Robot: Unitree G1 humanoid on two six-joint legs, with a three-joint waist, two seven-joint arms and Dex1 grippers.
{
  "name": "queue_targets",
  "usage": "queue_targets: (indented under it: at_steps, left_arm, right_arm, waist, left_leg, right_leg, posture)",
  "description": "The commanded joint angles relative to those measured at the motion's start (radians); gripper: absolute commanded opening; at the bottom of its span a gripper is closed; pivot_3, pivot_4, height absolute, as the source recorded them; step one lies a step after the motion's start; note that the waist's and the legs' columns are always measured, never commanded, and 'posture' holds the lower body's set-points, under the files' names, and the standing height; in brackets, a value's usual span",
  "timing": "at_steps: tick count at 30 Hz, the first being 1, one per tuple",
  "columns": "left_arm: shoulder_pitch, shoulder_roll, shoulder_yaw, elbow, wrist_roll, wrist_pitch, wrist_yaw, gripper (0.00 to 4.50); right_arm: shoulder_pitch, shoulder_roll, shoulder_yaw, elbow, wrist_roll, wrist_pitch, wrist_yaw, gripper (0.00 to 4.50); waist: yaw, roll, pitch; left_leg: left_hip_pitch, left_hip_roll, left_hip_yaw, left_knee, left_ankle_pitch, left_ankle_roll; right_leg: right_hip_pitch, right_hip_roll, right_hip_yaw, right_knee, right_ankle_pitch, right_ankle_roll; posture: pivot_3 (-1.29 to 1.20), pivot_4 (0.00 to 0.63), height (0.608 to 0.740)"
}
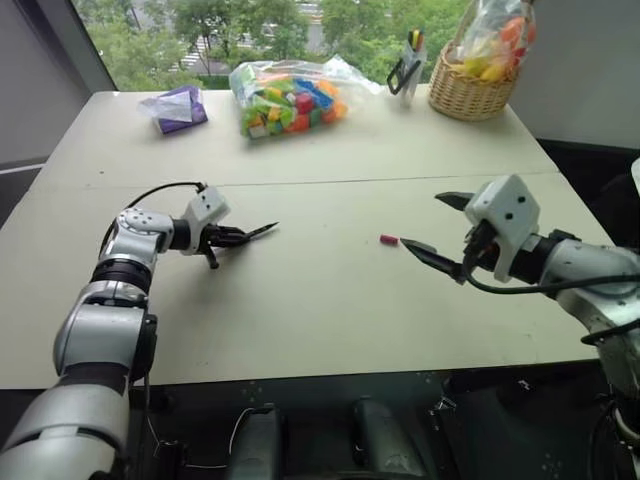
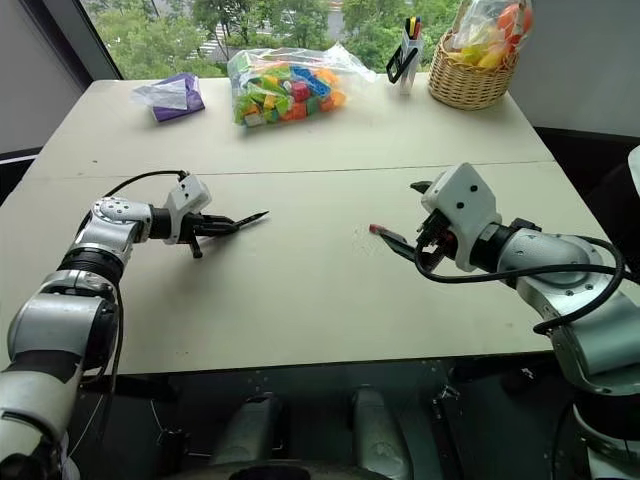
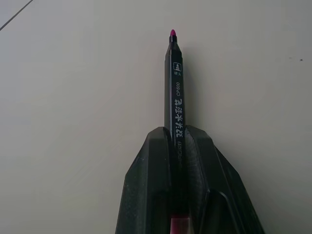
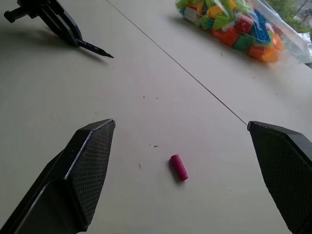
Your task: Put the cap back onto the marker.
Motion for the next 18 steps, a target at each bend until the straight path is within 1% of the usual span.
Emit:
queue_targets:
  at_steps: [1, 5, 7, 9, 11, 16, 18]
  left_arm:
    - [0.029, 0.012, 0.030, -0.147, -0.075, 0.078, -0.090, 0.03]
    - [0.148, 0.047, 0.029, -0.459, -0.157, 0.243, -0.164, 0.03]
    - [0.188, 0.061, 0.029, -0.562, -0.179, 0.301, -0.165, 0.03]
    - [0.247, 0.084, 0.051, -0.741, -0.236, 0.411, -0.153, 0.03]
    - [0.291, 0.102, 0.071, -0.870, -0.281, 0.497, -0.130, 0.03]
    - [0.363, 0.127, 0.118, -1.076, -0.376, 0.655, -0.054, 0.03]
    - [0.387, 0.134, 0.131, -1.128, -0.402, 0.691, -0.024, 0.03]
  right_arm:
    - [-0.019, 0.042, 0.027, 0.062, -0.016, -0.068, 0.018, 4.50]
    - [-0.061, 0.091, 0.094, 0.245, -0.060, -0.189, 0.089, 4.50]
    - [-0.081, 0.107, 0.104, 0.310, -0.068, -0.227, 0.119, 4.50]
    - [-0.126, 0.118, 0.134, 0.461, -0.094, -0.307, 0.192, 4.50]
    - [-0.165, 0.123, 0.158, 0.577, -0.122, -0.376, 0.245, 4.50]
    - [-0.271, 0.152, 0.190, 0.825, -0.176, -0.511, 0.341, 4.50]
    - [-0.310, 0.164, 0.203, 0.918, -0.201, -0.557, 0.371, 4.50]
  waist:
    - [0.000, 0.000, 0.000]
    - [-0.002, 0.000, 0.000]
    - [-0.003, 0.000, 0.000]
    - [-0.005, 0.000, 0.000]
    - [-0.004, 0.000, 0.001]
    - [-0.002, 0.001, 0.001]
    - [-0.003, 0.001, 0.001]
  left_leg:
    - [-0.001, 0.000, 0.000, 0.000, 0.000, 0.000]
    - [-0.005, 0.000, -0.001, 0.001, 0.000, 0.000]
    - [-0.006, 0.000, -0.001, 0.001, 0.000, 0.000]
    - [-0.007, 0.000, -0.001, 0.001, 0.000, 0.000]
    - [-0.007, 0.000, -0.001, 0.001, 0.000, 0.000]
    - [-0.007, 0.000, -0.002, 0.001, 0.000, 0.000]
    - [-0.007, 0.000, -0.001, 0.001, 0.000, 0.000]
  right_leg:
    - [-0.001, 0.000, 0.000, 0.000, 0.000, 0.000]
    - [-0.005, 0.000, 0.000, 0.000, 0.000, 0.000]
    - [-0.006, 0.000, 0.000, 0.000, 0.000, 0.000]
    - [-0.006, 0.000, 0.000, 0.000, 0.000, 0.000]
    - [-0.007, 0.000, 0.000, 0.000, 0.000, 0.000]
    - [-0.007, 0.000, -0.001, 0.000, 0.000, 0.000]
    - [-0.007, 0.000, -0.001, 0.000, 0.000, 0.000]
  posture:
    - [0.00, 0.150, 0.740]
    - [0.00, 0.150, 0.740]
    - [0.00, 0.150, 0.740]
    - [0.00, 0.150, 0.740]
    - [0.00, 0.150, 0.740]
    - [0.00, 0.150, 0.740]
    - [0.00, 0.150, 0.740]
